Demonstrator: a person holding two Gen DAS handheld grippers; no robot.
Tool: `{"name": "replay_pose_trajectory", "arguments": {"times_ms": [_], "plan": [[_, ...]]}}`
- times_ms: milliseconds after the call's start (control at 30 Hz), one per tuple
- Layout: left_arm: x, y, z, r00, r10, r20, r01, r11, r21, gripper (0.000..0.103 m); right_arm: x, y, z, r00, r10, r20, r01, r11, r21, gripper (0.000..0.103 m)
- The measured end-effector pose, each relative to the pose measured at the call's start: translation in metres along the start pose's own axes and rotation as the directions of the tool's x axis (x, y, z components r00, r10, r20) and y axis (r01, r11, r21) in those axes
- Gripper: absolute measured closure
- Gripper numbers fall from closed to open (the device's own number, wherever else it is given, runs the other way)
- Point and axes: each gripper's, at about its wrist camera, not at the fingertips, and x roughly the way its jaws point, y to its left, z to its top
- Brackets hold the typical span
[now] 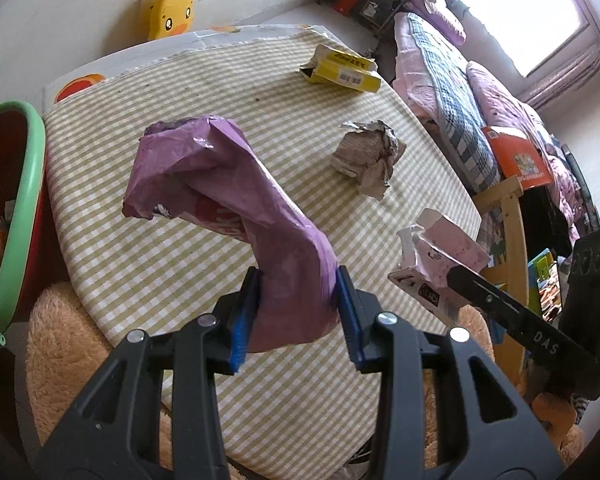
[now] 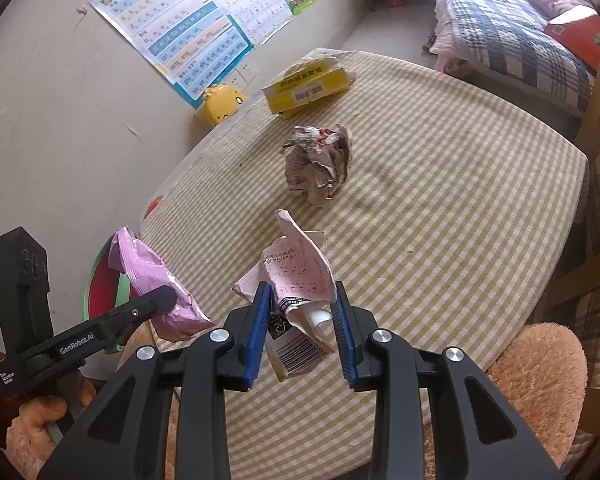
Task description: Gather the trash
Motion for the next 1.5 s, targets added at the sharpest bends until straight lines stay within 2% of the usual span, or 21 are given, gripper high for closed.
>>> {"name": "replay_pose_trajectory", "arguments": {"times_ms": [400,933,1267,1500], "plan": [[-0.017,0.034,-0.001,0.999,-0.028,0.046,0.031,0.997,-0.070,0.066,0.003,0.047,0.000,0.999,-0.035,-0.006,0.034,0.993,-0.111,0.074],[-0.039,0.098,-0.011,0.996,0.021,0.088,-0.005,0.983,-0.181,0.066,0.018,0.098,-0.004,0.999,-0.028,-0.039,0.018,0.974,-0.228,0.073],[-0.046,0.107,-0.014,0.995,0.020,0.101,0.000,0.981,-0.193,0.066,0.027,0.114,-0.009,0.998,-0.025,-0.063,0.008,0.966,-0.259,0.073],[-0.066,0.129,-0.013,0.986,0.079,0.146,-0.044,0.973,-0.226,0.066,0.034,0.136,-0.009,0.997,0.003,-0.077,-0.026,0.954,-0.299,0.073]]}}
